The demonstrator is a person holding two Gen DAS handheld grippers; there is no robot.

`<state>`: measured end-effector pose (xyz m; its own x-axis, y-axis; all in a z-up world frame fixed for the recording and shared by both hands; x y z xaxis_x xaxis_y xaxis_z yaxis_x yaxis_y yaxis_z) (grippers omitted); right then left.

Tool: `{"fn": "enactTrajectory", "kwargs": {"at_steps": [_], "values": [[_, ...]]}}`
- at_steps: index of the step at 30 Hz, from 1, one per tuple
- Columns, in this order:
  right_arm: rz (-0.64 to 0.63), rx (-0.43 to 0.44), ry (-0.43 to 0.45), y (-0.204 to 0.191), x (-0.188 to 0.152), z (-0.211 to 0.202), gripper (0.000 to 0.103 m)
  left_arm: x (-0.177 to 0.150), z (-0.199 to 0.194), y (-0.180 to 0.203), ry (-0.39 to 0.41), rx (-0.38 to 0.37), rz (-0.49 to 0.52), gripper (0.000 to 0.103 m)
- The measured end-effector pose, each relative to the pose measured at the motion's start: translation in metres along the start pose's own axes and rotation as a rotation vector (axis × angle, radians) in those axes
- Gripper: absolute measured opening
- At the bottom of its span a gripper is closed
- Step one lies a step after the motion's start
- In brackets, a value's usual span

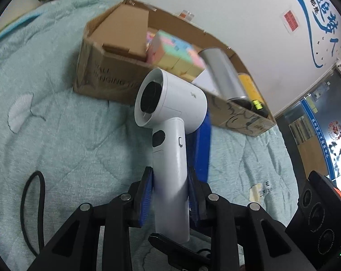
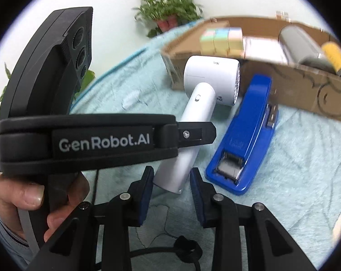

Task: Organize rigid objects
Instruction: 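Grasp the white hair dryer handle with the left gripper while the right gripper clamps it, then carry the hair dryer into the box onto the white case and release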

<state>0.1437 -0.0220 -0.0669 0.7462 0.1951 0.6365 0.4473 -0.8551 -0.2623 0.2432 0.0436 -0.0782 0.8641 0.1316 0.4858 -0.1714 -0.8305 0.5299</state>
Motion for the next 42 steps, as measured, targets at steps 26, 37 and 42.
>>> {"fn": "enactTrajectory", "kwargs": {"at_steps": [26, 37, 42], "values": [[0.117, -0.064, 0.128, 0.11, 0.105, -0.025, 0.031, 0.164, 0.075, 0.087, -0.023, -0.092, 0.039, 0.027], [0.149, -0.126, 0.142, 0.115, 0.097, -0.03, 0.027, 0.181, 0.079, 0.08, 0.018, -0.021, 0.055, 0.051], [0.1, -0.202, 0.215, 0.116, 0.099, -0.036, 0.065, 0.176, 0.035, 0.076, 0.184, 0.03, 0.136, 0.082]]}}
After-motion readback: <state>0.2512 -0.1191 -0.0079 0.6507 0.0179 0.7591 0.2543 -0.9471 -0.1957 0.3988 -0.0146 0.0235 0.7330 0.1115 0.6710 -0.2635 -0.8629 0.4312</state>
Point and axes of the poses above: each gripper's, at about its wrist camera, not at the fingertips, and z roughly the way its jaws point, y to its right, x to its top, the point moved 6 cm from there along z, roughly the way its jaws point, and after that the axes turned 3 degrees about -x, right-handed, at the moved point
